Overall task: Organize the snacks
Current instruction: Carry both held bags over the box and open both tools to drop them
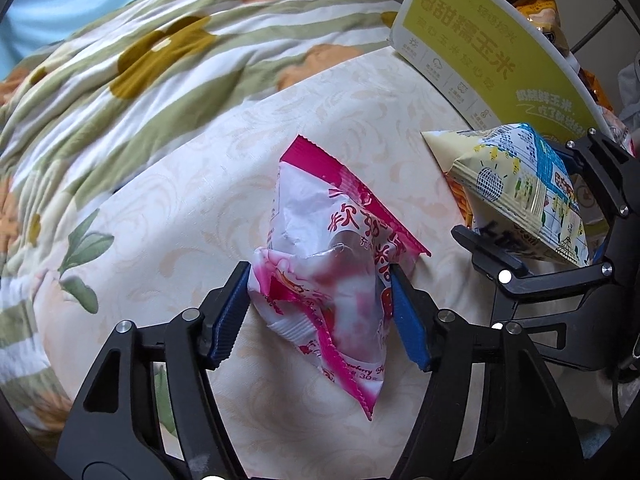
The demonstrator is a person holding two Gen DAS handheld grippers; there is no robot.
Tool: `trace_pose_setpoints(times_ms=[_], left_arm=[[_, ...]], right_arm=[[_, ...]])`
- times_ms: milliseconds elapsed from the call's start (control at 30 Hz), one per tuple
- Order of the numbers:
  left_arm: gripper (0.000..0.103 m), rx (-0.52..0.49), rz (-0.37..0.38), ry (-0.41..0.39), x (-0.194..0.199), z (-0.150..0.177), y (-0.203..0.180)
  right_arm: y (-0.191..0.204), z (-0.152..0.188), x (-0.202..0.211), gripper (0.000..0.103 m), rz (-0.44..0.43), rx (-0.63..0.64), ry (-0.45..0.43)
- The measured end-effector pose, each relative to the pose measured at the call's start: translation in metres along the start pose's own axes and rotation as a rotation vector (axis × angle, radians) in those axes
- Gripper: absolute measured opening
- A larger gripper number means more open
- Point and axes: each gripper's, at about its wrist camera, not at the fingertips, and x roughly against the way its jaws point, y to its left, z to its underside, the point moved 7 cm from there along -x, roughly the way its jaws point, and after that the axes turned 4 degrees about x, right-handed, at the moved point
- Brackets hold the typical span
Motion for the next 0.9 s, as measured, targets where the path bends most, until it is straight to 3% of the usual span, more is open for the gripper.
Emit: trace_pose_setpoints(times_ms=[333,567,900], left_arm=[[0.049,0.027,-0.023,-0.024,0.015,0.003,0.007],[0.048,0.075,-0.038,-0.075,0.050,0.004,0.013],[0.048,0.127,-0.068,-0.196,0.135,-0.012,-0.007]], right_arm=[[-0.009,-0.001,0.011,0.054,-0.004,-0.037,-0.022],[-0.010,-0.006,0.037,0.052,-0.068,-0.085,-0.069],[-0.038,-0.028,0.129,0.051,-0.152,-0.160,-0.203]])
